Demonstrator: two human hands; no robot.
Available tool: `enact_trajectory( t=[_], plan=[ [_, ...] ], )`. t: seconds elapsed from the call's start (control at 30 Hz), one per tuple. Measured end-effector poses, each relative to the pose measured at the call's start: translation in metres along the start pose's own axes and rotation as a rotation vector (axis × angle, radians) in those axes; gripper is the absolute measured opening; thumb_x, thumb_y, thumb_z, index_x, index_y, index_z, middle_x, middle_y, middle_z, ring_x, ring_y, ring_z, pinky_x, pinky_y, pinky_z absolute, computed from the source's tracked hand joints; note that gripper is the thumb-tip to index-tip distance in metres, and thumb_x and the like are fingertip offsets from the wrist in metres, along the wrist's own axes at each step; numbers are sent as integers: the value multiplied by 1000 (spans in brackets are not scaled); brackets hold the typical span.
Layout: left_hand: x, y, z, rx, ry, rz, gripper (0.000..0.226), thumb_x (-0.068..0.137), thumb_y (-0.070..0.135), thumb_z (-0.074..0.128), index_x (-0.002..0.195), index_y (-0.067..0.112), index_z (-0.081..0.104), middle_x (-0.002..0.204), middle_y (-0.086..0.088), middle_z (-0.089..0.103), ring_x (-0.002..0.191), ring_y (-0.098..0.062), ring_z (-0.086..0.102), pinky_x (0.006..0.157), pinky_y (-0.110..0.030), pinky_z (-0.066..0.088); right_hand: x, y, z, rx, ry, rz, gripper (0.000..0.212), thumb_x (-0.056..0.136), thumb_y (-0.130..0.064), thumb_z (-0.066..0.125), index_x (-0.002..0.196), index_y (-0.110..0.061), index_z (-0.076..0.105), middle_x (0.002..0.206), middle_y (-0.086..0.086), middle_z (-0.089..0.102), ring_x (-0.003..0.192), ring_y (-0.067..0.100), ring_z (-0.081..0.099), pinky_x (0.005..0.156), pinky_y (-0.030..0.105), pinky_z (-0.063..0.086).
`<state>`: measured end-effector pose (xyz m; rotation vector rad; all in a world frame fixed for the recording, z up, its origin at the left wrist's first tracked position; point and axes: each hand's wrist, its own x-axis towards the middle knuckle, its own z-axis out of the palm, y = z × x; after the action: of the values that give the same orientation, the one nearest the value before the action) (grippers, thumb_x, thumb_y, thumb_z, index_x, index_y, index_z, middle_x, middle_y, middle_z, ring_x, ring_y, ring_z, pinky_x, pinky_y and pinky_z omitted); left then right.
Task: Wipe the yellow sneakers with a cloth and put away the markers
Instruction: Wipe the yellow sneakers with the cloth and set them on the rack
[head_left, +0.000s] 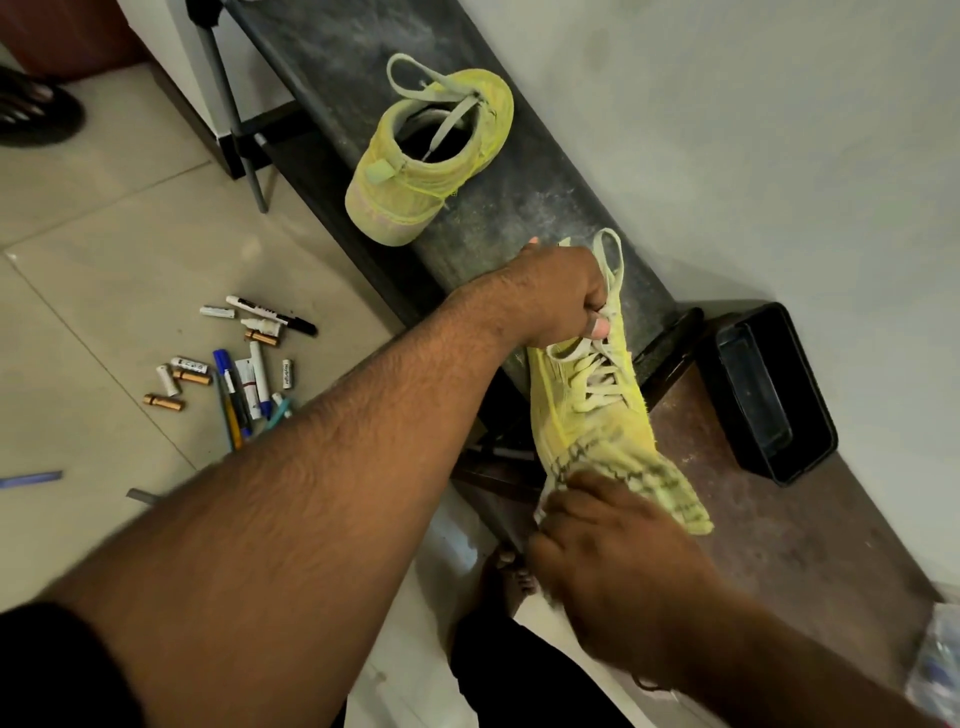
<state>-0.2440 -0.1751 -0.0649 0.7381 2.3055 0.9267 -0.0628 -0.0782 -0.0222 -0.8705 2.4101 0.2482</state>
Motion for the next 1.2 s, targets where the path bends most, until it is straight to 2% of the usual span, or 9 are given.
enact_trajectory(
  t=[0.1,0.23,0.43,0.53,0.6,0.73,1.0,1.1,1.2],
  plan=[
    [-1,3,-1,-8,-12,-6,44,93,30,62,57,16,40,58,5,38,58,-9,46,110,-47,30,26,17,-9,-98,202,9,27,79,-16,39,87,-15,65,84,6,67,84,26,63,100,41,43],
    [0,-1,1,28,-19,3,47,93,30,61,56,16,36,59,4,37,55,-5,36,117,-43,23,49,34,-3,-144,132,-39,40,84,-20,28,89,-15,67,87,7,69,93,30,64,105,44,40],
    [0,1,2,127,-42,30,24,98,35,48,83,17,48,79,10,46,110,-21,56,120,-48,5,-28,41,8,20,97,-252,18,80,-23,52,86,-20,68,86,-2,69,87,18,65,102,38,45],
    [0,3,4,181,-56,26,18,100,34,45,90,19,45,97,3,45,117,-23,53,120,-51,5,-39,56,2,130,286,-239,23,85,-20,48,81,-14,70,79,3,67,77,21,64,83,39,53],
    [1,3,5,171,-61,15,19,100,33,45,90,18,45,94,5,45,118,-23,51,120,-52,5,-18,62,-5,125,377,-175,28,87,-19,45,84,-8,71,84,9,68,80,27,65,80,42,54],
    [5,-1,9,161,-39,-6,31,99,34,48,71,22,41,75,14,40,110,-20,53,119,-53,2,23,57,7,22,288,-116,37,77,-22,42,99,-12,70,104,7,70,104,24,65,105,39,39],
    [8,-5,7,151,-49,4,20,98,35,49,87,19,54,101,4,57,124,-22,50,120,-51,-4,-59,64,5,299,334,-107,25,82,-16,52,96,-14,72,101,1,72,99,16,67,92,36,52],
    [8,-3,9,154,-45,-15,22,98,34,49,80,22,49,91,7,51,123,-22,50,120,-52,-3,-44,77,-3,217,446,5,30,81,-16,50,99,-7,72,105,7,72,101,23,67,89,40,54],
    [9,-2,12,162,-19,-19,32,98,34,50,68,24,41,76,15,43,116,-22,53,119,-55,-1,-6,69,10,117,365,10,39,76,-17,44,106,-9,69,117,7,68,119,28,58,99,50,46]
  ],
)
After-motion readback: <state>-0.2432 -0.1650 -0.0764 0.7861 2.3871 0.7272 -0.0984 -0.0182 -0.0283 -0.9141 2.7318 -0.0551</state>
